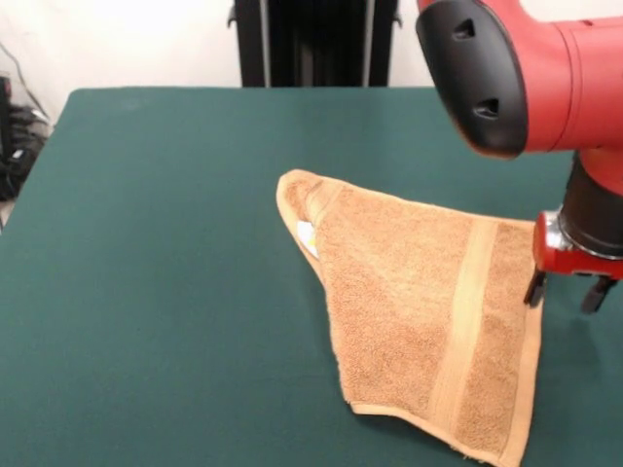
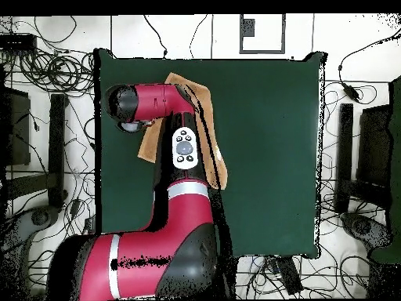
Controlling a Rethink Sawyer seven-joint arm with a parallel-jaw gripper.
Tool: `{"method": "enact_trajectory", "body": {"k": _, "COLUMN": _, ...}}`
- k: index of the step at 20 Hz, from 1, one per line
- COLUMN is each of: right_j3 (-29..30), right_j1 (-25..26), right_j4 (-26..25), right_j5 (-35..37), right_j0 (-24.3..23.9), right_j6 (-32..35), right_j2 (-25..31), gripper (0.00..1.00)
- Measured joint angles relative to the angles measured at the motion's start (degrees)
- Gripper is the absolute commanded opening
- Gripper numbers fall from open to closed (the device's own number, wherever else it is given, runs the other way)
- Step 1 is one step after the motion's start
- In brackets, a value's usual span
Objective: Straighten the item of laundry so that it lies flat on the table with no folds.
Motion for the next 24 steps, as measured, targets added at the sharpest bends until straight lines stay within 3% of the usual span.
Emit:
{"method": "enact_trajectory", "body": {"k": 11, "right_j3": -0.1, "right_j1": 0.7, "right_j4": 0.0, "right_j5": 0.0, "right_j0": 0.3, "right_j6": 1.1, "right_j2": -1.5, "gripper": 1.00}}
{"method": "enact_trajectory", "body": {"k": 24, "right_j3": -7.6, "right_j1": 4.7, "right_j4": 0.7, "right_j5": 3.7, "right_j0": 1.9, "right_j6": 1.3, "right_j2": -4.4, "gripper": 1.00}}
